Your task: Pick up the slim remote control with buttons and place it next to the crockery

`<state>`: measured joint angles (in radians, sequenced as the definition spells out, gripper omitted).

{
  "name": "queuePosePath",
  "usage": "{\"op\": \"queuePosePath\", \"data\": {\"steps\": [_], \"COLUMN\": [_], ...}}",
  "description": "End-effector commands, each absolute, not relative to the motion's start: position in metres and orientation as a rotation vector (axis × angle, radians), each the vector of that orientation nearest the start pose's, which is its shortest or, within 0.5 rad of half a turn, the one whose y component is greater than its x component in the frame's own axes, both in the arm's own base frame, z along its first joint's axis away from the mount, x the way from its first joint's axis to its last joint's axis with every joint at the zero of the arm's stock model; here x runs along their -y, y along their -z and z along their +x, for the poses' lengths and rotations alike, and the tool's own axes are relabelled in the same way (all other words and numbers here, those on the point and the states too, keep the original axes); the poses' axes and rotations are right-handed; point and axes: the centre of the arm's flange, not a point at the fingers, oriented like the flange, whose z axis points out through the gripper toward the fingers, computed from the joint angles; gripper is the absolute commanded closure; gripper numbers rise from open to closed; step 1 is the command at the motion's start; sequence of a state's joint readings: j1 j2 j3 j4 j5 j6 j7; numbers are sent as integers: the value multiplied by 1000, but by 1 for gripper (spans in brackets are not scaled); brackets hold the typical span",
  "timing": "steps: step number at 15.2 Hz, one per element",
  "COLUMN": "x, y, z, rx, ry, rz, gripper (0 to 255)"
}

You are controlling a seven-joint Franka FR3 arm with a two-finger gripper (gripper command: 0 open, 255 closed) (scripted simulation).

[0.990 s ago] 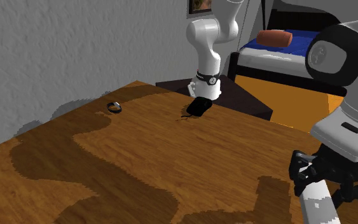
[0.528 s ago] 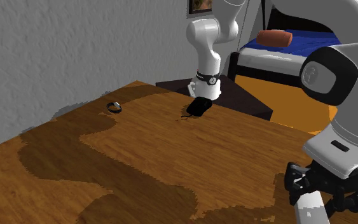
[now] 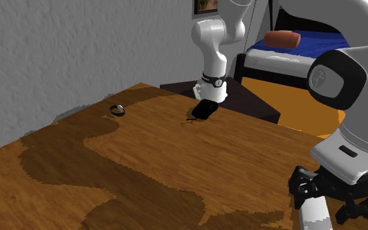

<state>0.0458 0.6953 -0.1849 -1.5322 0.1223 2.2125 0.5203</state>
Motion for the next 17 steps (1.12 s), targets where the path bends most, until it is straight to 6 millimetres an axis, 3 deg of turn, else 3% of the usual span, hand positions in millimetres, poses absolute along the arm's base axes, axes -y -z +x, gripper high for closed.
{"op": "queuePosePath", "data": {"steps": [1, 5, 9, 17], "x": [74, 74, 73, 73], "y": [-252, -252, -302, -302], "z": [704, 704, 704, 704], "rx": [-1071, -1071, -1071, -1071], "ry": [4, 4, 4, 4], "rz": [-2975, -2975, -2975, -2975], "gripper": [0, 0, 0, 0]}}
